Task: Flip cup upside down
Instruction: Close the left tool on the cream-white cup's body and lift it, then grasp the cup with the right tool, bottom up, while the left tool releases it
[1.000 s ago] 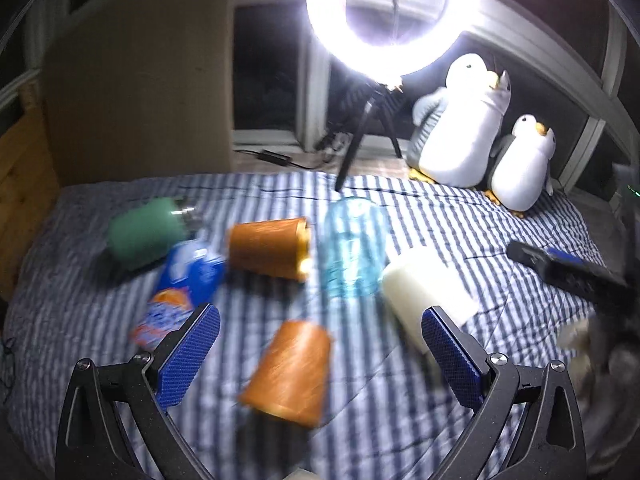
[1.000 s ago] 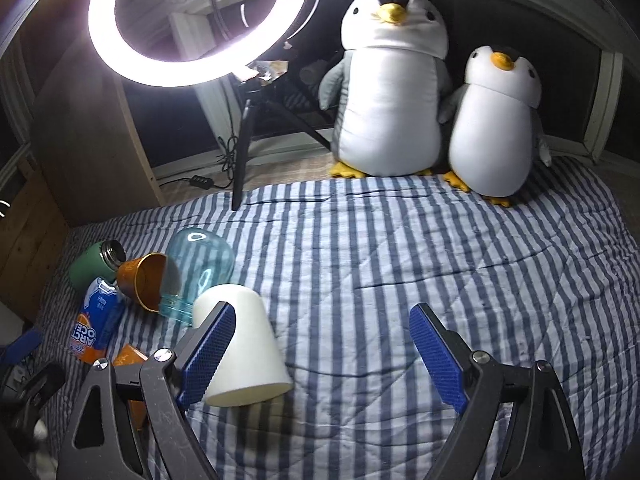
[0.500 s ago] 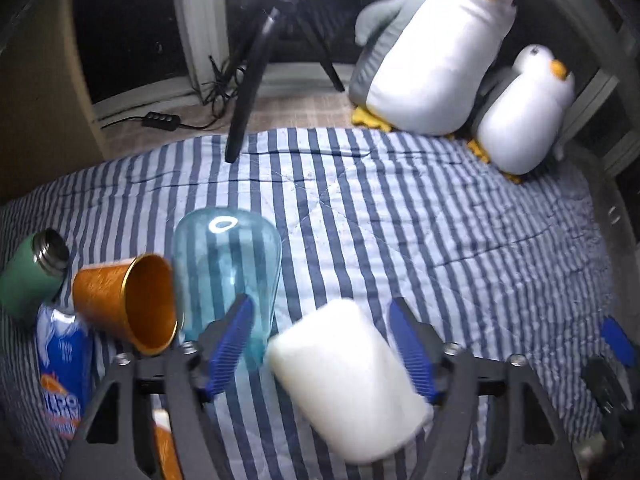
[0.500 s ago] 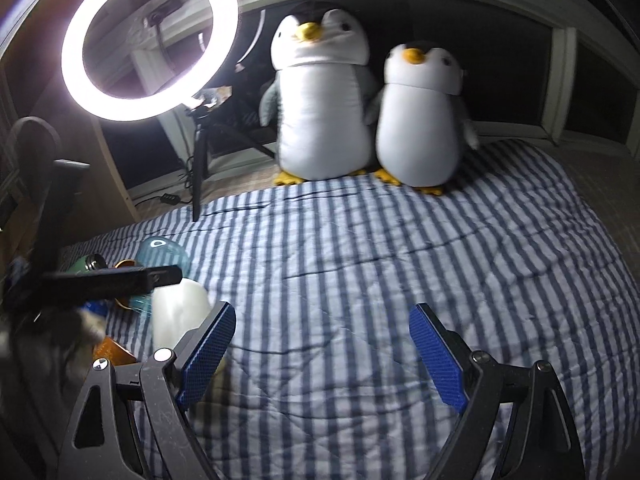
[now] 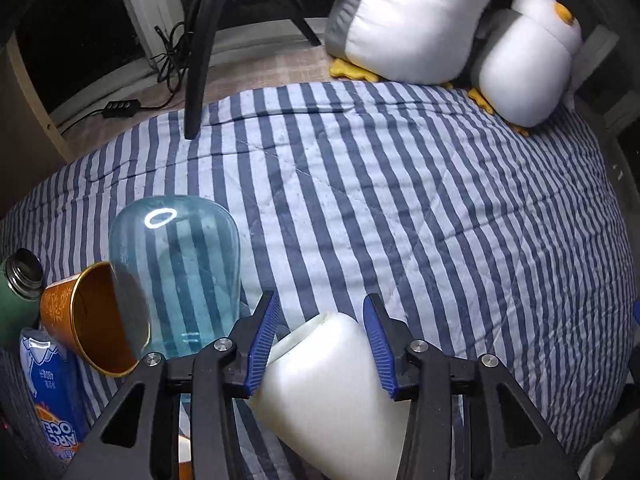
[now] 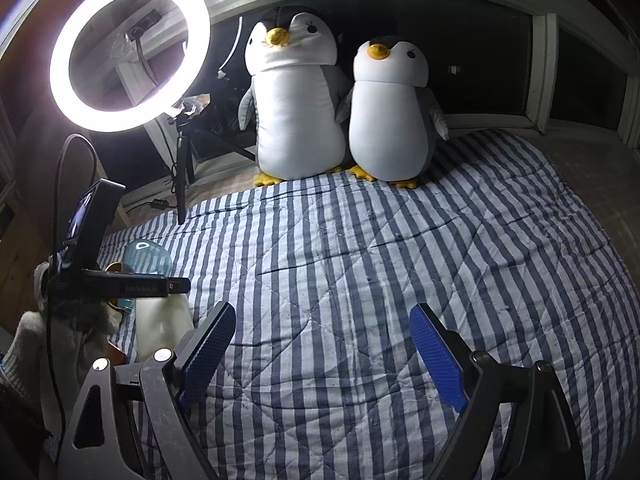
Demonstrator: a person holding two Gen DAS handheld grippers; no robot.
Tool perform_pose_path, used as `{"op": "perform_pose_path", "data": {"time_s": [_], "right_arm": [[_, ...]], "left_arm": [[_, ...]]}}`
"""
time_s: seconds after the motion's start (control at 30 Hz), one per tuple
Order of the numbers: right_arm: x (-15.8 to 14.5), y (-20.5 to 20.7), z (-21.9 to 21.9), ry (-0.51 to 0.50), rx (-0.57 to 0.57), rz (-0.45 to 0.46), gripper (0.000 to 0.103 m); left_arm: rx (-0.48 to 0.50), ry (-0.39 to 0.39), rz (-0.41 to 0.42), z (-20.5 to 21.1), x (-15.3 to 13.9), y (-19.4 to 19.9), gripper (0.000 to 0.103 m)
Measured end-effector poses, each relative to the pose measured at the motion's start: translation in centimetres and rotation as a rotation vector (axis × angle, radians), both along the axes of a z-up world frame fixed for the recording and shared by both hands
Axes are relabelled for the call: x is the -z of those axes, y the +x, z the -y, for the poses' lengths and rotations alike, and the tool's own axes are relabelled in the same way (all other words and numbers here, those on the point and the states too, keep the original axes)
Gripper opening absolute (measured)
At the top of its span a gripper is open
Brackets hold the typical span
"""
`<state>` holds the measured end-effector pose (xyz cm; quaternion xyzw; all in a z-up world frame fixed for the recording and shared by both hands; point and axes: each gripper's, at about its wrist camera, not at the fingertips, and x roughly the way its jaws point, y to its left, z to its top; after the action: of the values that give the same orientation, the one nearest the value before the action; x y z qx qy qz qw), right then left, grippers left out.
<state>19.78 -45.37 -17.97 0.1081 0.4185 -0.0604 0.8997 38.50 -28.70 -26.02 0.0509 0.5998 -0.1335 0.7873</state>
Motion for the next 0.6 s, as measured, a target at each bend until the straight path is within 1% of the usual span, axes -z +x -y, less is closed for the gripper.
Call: {"op": "perform_pose_path", "data": {"time_s": [0.13, 0.23, 0.43, 0.5, 0.53, 0.6], "right_arm": [[0.0, 0.2, -0.9, 0.008, -0.026, -0.003, 0.086], [-0.2, 0.3, -1.7, 0.018, -0.05, -0.004, 0.086], [-0.2, 0.0, -3.3, 0.047, -0.103, -0.025, 0.086], [0.0, 0.0, -4.0, 0.048, -0.119, -0.037, 0.086], [0.1, 0.1, -4.5, 0.05, -0.131, -0.045, 0.086], [0.2, 0.2, -5.4, 0.056, -0.167, -0.06, 0.086]], "left_arm": [[0.033, -0.02, -0.009, 0.0, -0.3, -2.3, 0.047], [0.037, -0.031, -0.009, -0.4, -0.2, -4.3, 0.047], [-0.008, -0.095, -0.02, -3.2, -0.7, -8.3, 0.047], [-0.018, -0.106, -0.023, -4.1, -0.8, -9.5, 0.047], [-0.028, -0.106, -0.02, -4.6, -0.8, -10.2, 0.048], [-0.055, -0.131, -0.024, -5.8, -0.8, -11.2, 0.049]]}}
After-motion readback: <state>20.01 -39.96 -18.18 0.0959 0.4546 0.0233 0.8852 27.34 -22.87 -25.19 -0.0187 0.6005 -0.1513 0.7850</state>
